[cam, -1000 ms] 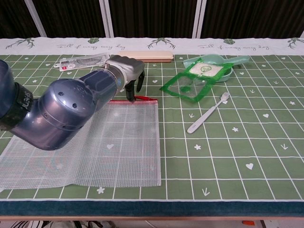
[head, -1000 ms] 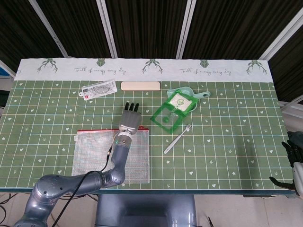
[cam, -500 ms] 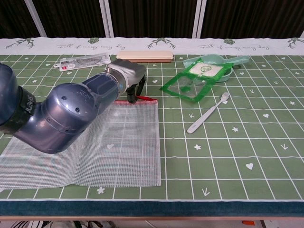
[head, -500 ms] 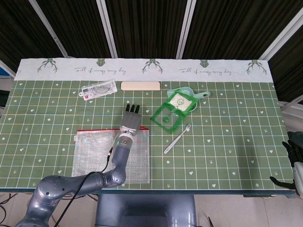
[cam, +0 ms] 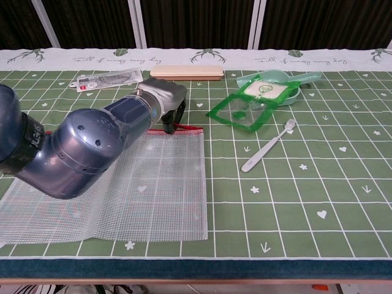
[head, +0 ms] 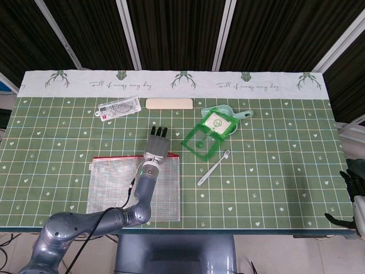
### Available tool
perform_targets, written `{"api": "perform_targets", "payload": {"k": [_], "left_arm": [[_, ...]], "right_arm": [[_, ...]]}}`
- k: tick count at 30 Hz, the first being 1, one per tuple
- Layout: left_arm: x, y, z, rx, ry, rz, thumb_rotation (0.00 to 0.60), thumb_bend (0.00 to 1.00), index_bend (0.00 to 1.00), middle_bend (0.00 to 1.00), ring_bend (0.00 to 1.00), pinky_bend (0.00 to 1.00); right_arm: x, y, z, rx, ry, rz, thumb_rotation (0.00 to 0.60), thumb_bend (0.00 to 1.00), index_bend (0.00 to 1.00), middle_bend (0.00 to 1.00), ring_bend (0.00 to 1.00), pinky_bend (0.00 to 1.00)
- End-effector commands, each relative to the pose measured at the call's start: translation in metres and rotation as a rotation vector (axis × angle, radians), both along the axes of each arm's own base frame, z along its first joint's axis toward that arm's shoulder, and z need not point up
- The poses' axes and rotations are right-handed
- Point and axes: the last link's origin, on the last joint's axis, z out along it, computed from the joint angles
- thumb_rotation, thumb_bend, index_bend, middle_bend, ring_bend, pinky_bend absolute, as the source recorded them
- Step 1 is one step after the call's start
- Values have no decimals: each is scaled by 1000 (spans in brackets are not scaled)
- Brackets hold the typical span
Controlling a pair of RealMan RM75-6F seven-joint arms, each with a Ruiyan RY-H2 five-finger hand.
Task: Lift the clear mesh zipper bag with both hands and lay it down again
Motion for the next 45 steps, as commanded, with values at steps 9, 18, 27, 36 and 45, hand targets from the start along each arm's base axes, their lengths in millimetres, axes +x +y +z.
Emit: {"api": "perform_targets", "payload": {"k": [9,18,27,36,45], "left_arm": [[4,1,2,3,-7,-15,600,389,561,68,0,0],[19,6,19,36,-51,-36,600,402,569,73,0,0],[48,6,58,72,-135,-92,600,422,575,75,0,0],[78,-1,98,76,-242,-164,600,424,587,88,0,0],[107,-18,128,55,-313,-252,600,424,587,87,0,0]], "right_arm": [[0,0,-1,3,-3,0,600,141,0,0,0,203],[4,0,-3,12,-16,7,600,142,0,0,0,203],[8,0,-4,21,-21,18,600,147,0,0,0,203],[31,-10,-7,31,-76,67,600,157,0,0,0,203],[81,-44,-27,72,-197,82,600,179,0,0,0,231]]}}
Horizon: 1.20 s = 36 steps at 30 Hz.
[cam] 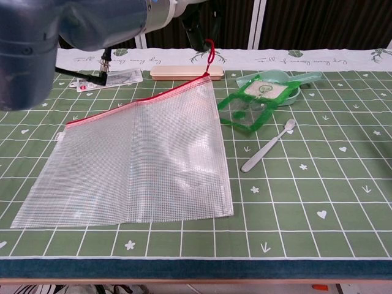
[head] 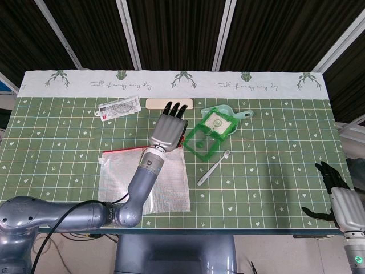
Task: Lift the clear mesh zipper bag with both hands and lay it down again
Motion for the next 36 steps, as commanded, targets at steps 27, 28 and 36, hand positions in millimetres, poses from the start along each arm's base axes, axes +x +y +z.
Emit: {"api": "perform_targets", "payload": {"k": [27,28,36], "left_arm": [[35,-21,42,-18,-88,-90,600,424,589,87,0,0],[35,-21,43,-18,-88,-90,600,424,589,87,0,0],[36,-20,44,-29,-92,-87,600,424,591,87,0,0]], "right_arm": [[206,-120,-117,276,-613,-182,600,315,323,29,0,232],[209,-121,-120,275,-617,-185,600,318,325,29,0,231],[236,-133,-139,261,-658,-220,600,335,361,44,0,231]]}}
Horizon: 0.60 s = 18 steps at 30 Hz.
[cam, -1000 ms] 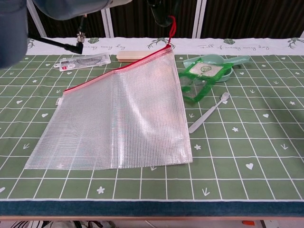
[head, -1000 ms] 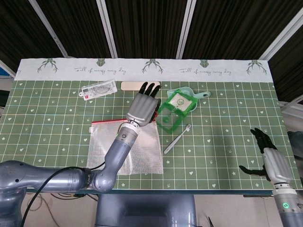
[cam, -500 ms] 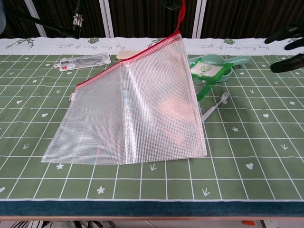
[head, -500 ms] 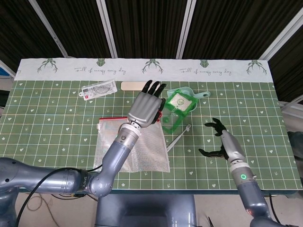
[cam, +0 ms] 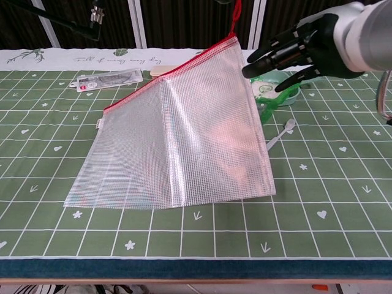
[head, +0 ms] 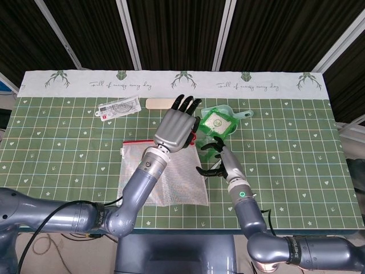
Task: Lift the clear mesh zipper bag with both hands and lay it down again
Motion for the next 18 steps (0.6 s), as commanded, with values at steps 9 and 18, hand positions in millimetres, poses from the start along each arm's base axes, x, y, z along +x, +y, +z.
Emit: {"api": "perform_targets", "payload": {"k": [9,18], "left_arm": [[3,1,4,0,-6,-9,600,424,592,87,0,0],[4,1,9,2,-15,-7,600,424,592,87,0,0]], "right_arm": [[30,-18,-9,-45,-42,-17,600,362,431,77,0,231],[36,-20,-9,-60,-55,-31,600,390,480,98,0,231]]}}
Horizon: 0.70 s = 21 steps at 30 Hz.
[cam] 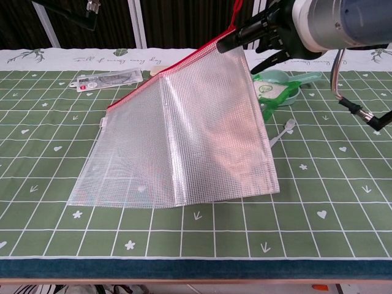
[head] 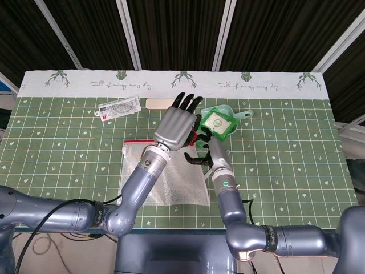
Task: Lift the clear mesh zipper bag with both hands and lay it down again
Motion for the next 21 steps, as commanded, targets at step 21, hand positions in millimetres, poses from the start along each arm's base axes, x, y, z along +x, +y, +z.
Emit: {"api": "perform_targets", "payload": {"k": [21], "left_arm": [[0,-4,4,-8,-9,2,600,424,595,87,0,0]], "right_arm": [[-4,-6,7,-24,-16,-54,600,475,547,129,0,231]]}}
